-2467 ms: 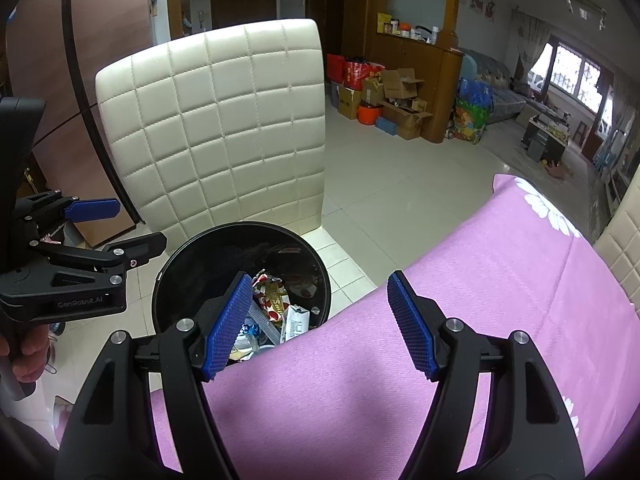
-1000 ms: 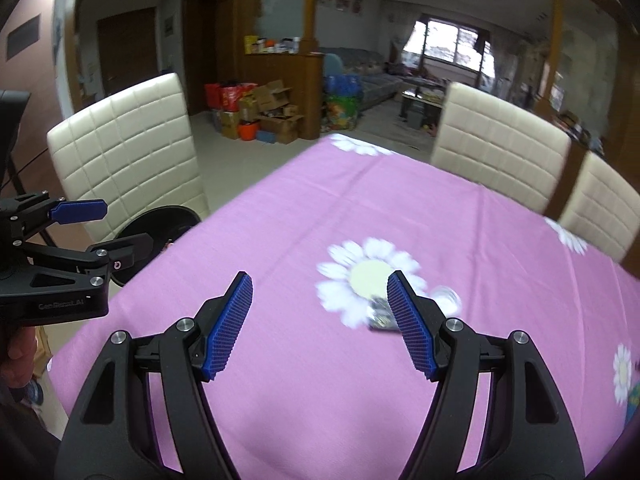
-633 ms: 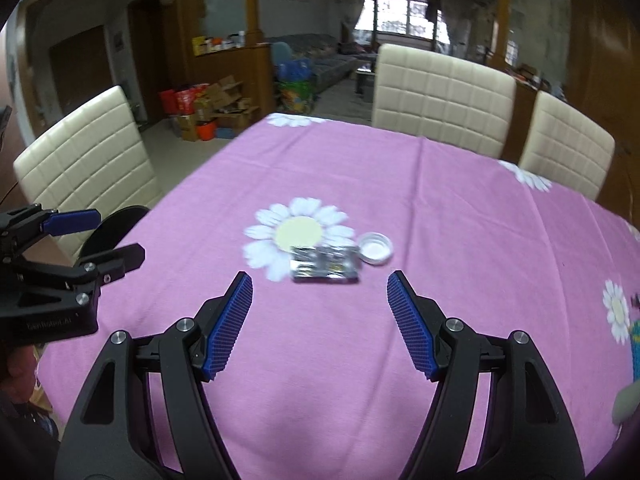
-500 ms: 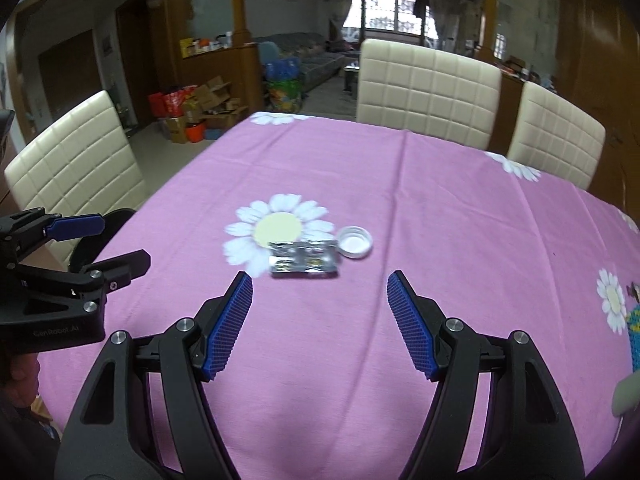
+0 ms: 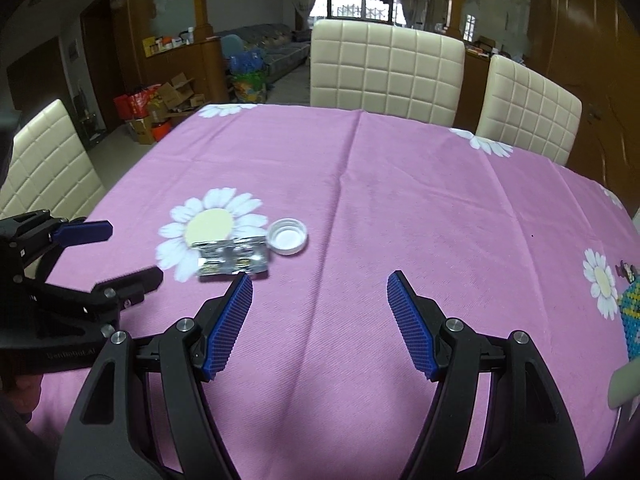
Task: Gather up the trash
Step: 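Move both open tools back over the table toward the blister pack and cap, then grasp the silver blister pack with the left tool while the right grasps the white cap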
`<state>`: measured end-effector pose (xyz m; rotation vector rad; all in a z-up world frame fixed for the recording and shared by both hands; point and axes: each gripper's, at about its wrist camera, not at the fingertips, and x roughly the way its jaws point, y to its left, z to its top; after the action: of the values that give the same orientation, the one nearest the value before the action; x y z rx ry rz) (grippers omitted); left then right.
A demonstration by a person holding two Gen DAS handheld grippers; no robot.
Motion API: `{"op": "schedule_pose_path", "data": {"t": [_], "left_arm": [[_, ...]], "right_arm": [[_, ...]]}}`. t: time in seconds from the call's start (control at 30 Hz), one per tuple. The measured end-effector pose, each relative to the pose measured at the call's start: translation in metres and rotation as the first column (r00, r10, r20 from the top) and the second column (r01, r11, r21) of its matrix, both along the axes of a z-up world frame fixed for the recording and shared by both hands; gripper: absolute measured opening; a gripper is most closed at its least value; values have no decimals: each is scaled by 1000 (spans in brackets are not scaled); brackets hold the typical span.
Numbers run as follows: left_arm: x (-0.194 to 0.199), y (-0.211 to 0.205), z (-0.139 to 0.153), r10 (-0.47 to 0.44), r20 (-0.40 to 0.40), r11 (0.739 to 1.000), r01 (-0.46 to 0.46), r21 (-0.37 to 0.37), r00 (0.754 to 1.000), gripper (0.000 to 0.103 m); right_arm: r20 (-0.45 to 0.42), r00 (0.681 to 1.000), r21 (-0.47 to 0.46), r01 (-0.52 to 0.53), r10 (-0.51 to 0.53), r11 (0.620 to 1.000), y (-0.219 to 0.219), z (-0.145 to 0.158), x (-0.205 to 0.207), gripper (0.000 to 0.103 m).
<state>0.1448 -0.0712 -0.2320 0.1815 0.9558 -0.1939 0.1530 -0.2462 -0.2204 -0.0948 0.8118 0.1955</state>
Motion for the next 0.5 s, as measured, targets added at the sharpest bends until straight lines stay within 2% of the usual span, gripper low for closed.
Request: {"op": "schedule_pose_path", "data": {"t": [0.3,0.5], "left_arm": [[36,-12,-37,-64,-76,998,62,-27,995,75],[55,-25,-56,-127,-90,992,125,-29,988,75]], "right_arm": [[-56,998,-18,35,-36,999,-6,-27,35,70],[-88,994,-9,61,-61,998,-11,-42,53,70]]}}
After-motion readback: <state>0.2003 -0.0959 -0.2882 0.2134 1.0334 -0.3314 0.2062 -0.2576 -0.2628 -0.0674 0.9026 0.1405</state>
